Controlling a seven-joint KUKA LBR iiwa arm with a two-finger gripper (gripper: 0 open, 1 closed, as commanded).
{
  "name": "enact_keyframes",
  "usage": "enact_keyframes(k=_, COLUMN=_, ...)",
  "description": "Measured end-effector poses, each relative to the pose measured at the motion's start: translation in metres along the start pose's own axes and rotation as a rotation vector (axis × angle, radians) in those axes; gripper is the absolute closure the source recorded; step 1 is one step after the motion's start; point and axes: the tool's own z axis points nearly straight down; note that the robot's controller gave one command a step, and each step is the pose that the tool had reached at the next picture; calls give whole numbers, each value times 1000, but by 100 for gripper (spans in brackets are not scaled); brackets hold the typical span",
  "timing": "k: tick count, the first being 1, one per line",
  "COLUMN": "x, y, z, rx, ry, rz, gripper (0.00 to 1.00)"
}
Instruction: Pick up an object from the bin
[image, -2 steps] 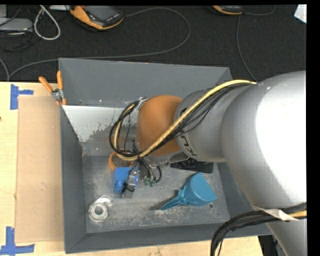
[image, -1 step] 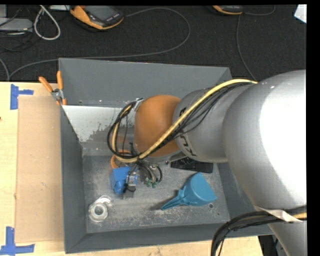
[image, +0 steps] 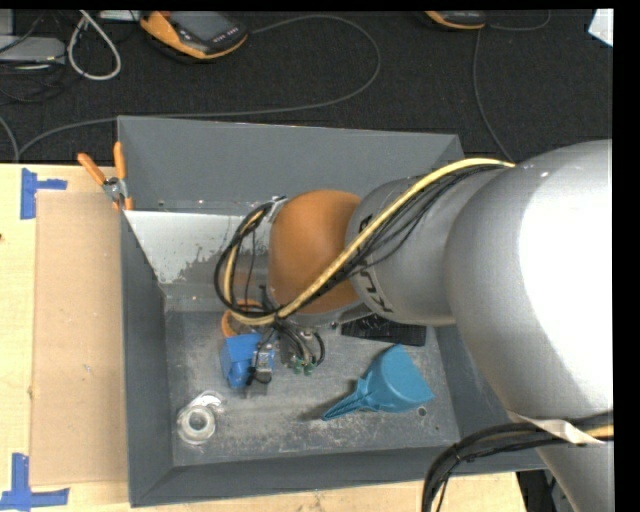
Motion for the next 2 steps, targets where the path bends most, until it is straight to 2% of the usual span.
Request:
enact_keyframes(k=1, x=3, y=-1, z=-41, rx=3, ry=10, rz=2, gripper=100)
enact_keyframes(k=2, x=3, y=-1, z=-66, rx=2, ry=9, rz=5, gripper=100)
